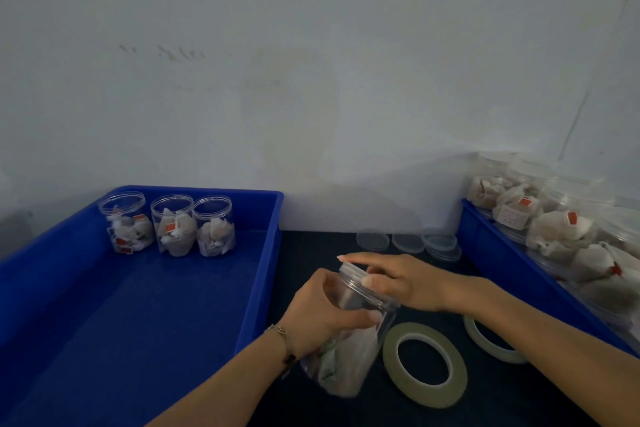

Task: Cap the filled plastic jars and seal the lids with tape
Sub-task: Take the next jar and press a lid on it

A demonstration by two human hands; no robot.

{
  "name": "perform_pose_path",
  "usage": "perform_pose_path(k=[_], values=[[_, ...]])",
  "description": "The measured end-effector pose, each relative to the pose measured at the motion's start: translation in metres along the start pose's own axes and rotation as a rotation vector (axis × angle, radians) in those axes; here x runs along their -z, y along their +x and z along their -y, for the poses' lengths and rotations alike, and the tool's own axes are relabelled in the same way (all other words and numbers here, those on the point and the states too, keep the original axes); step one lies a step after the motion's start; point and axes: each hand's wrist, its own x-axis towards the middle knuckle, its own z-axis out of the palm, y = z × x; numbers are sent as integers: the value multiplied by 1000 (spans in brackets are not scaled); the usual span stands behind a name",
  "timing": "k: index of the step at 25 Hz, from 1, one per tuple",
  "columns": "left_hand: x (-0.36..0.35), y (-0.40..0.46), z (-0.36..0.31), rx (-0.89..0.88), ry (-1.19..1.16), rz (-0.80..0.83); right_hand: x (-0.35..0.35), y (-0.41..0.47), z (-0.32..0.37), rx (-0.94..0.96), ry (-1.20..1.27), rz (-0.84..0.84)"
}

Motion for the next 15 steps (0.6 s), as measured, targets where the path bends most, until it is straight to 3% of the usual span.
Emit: perform_pose_path(k=[3, 5, 7, 9, 11, 15], values=[[-9, 0, 2, -53, 257, -104, -23, 8, 3, -98, -74, -100], [-10, 2, 4, -103, 591, -167, -35, 18, 10, -333, -139, -90], [-7, 3, 7, -144, 720, -165, -27, 25, 18, -564, -42, 65], [-4, 2, 10, -131, 609, -113, 0, 21, 23, -663, 134, 227], [-3, 3, 10, -89, 381, -53, 26, 10, 23, -625, 179, 245], [-4, 5, 9, -61, 180, 24, 35, -4, 14, -219, 136, 430]])
